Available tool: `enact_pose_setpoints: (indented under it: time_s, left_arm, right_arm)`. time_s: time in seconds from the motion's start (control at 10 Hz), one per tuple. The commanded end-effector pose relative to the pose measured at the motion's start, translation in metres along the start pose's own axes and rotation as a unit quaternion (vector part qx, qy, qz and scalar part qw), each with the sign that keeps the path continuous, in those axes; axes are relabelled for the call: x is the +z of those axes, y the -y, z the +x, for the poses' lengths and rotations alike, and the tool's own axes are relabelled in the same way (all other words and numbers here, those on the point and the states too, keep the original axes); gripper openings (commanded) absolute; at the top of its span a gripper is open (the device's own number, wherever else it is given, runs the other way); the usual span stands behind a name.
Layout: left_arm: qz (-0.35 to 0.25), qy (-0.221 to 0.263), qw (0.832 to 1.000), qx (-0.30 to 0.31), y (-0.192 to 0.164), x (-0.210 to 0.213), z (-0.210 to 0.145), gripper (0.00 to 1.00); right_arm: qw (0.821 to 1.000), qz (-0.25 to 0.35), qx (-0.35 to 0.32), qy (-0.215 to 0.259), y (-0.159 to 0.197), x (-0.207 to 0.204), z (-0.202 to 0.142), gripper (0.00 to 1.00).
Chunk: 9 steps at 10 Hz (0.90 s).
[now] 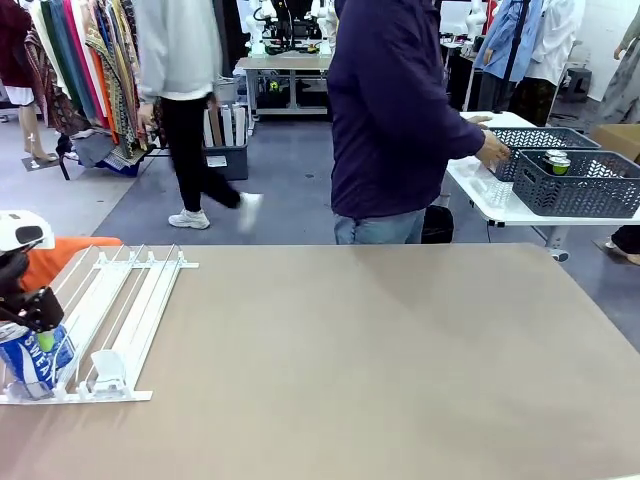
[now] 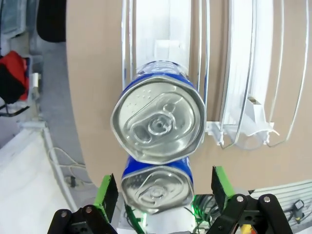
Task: Retrieve and store the cans from the dispenser.
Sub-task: Pick up one can from the Automatic Can Dispenser and place it in the middle of the table.
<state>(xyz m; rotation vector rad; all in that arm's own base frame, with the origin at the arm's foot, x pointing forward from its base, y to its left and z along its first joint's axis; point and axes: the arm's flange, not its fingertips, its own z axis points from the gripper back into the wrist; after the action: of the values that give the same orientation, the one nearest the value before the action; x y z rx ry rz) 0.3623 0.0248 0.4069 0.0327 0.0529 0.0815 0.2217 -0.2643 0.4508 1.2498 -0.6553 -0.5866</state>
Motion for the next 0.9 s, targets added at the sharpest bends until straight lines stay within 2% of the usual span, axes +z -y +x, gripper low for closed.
enact_pose_setpoints:
  time_s: [0.0, 0.4, 0.5, 0.6, 0.7, 0.8]
  left_arm:
    - [-0.013, 0.021, 1.000, 0.012, -0.0042, -0.0388, -0.0377, 1.00]
    - [-0.023, 0.038, 0.999, 0.013, -0.0041, -0.0413, -0.0347, 1.00]
    - [-0.019, 0.035, 0.999, 0.011, -0.0041, -0.0418, -0.0345, 0.65]
    - [-0.018, 0.029, 0.999, 0.009, -0.0042, -0.0409, -0.0347, 0.07]
    - [-0.014, 0.025, 1.000, 0.009, -0.0050, -0.0403, -0.0358, 0.00]
    - [-0.008, 0.021, 1.000, 0.007, -0.0053, -0.0400, -0.0360, 0.00]
  right_arm:
    - [1.000, 0.002, 0.014, -0.001, -0.0006, 0.0012, 0.0016, 1.00]
    - [1.000, 0.002, 0.014, -0.001, -0.0006, 0.0012, 0.0016, 1.00]
    - [1.000, 0.002, 0.014, -0.001, -0.0006, 0.0012, 0.0016, 1.00]
    - [1.000, 0.002, 0.014, -0.001, -0.0006, 0.0012, 0.0016, 1.00]
    - [1.000, 0.002, 0.014, -0.001, -0.0006, 0.0012, 0.0016, 1.00]
    - [1.000, 0.002, 0.014, -0.001, -0.0006, 0.0012, 0.0016, 1.00]
